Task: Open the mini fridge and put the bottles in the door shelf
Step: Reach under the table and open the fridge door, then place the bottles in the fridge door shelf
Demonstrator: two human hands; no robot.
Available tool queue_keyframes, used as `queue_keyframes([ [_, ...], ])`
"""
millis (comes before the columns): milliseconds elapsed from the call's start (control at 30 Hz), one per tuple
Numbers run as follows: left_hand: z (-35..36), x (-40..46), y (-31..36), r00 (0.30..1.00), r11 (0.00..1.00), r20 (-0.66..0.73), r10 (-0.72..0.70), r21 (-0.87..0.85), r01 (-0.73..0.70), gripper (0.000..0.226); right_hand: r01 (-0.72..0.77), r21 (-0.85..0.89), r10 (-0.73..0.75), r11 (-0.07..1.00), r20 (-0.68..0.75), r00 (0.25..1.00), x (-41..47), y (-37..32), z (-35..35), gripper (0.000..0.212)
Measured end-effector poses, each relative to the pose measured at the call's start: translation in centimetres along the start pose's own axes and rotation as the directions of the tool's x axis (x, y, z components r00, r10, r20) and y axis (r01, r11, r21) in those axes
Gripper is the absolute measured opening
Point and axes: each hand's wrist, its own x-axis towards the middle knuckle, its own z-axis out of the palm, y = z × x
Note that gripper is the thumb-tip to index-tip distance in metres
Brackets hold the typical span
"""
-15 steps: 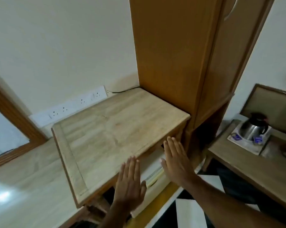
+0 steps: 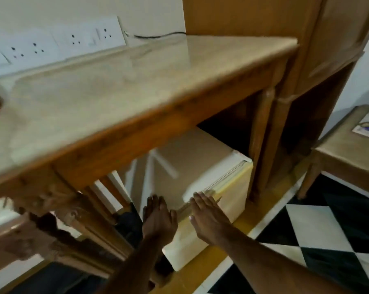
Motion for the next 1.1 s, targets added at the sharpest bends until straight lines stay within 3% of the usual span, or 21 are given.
queue_keyframes([
  [100, 3.2, 3.6, -0.3, 1.0, 1.0, 0.0, 0.022, 0.015, -0.022, 0.069, 0.073, -0.015, -0.075, 0.997, -0.12, 0.99, 1.5, -0.1, 5.6, 0.054],
  [267, 5.7, 5.3, 0.0, 0.98, 0.994, -0.199, 0.017, 0.105, 0.004, 0.075, 0.098, 0.067, -0.06, 0.993, -0.438, 0.897, 1.8, 0.9, 9.7, 0.041],
  [400, 5.5, 5.5, -1.0, 0.995, 1.0, -0.092, 0.025, -0.016, -0.027, 0.074, 0.043, 0.049, -0.016, 0.998, -0.457, 0.889, 0.1, -0.8, 8.7, 0.044],
  [467, 4.9, 5.5, -1.2, 0.999, 0.999, -0.026, 0.042, -0.033, -0.043, 0.076, -0.033, -0.047, 0.008, 0.998, -0.456, 0.89, -1.7, -1.4, 6.4, 0.042],
  [567, 4.5, 5.4, -0.9, 1.0, 1.0, -0.013, 0.018, -0.023, -0.018, 0.081, -0.281, -0.062, 0.241, 0.958, -0.359, 0.902, -2.1, 0.5, 2.6, 0.057],
  [667, 4.8, 5.2, -0.3, 0.997, 1.0, -0.073, 0.011, 0.003, -0.01, 0.083, -0.451, -0.239, 0.395, 0.86, -0.247, 0.885, -2.9, 4.0, 2.2, 0.044],
  [733, 4.7, 5.3, 0.2, 0.992, 0.999, -0.121, 0.024, 0.03, -0.021, 0.084, -0.547, -0.322, 0.522, 0.772, -0.168, 0.836, -4.1, 5.6, 3.5, 0.056],
  [833, 4.0, 5.7, 1.3, 0.991, 0.995, -0.135, 0.004, 0.095, 0.009, 0.092, -0.683, -0.295, 0.65, 0.668, -0.216, 0.729, -6.3, 7.5, 6.0, 0.081],
  [967, 4.6, 7.3, 1.5, 0.98, 0.992, -0.194, 0.054, 0.121, -0.031, 0.093, -0.727, -0.238, 0.651, 0.644, -0.329, 0.684, -7.8, 12.1, 6.8, 0.078],
  [1100, 5.4, 8.1, 0.9, 0.974, 0.99, -0.216, 0.069, 0.136, -0.04, 0.093, -0.79, -0.182, 0.722, 0.585, -0.326, 0.61, -8.2, 15.3, 6.4, 0.076],
])
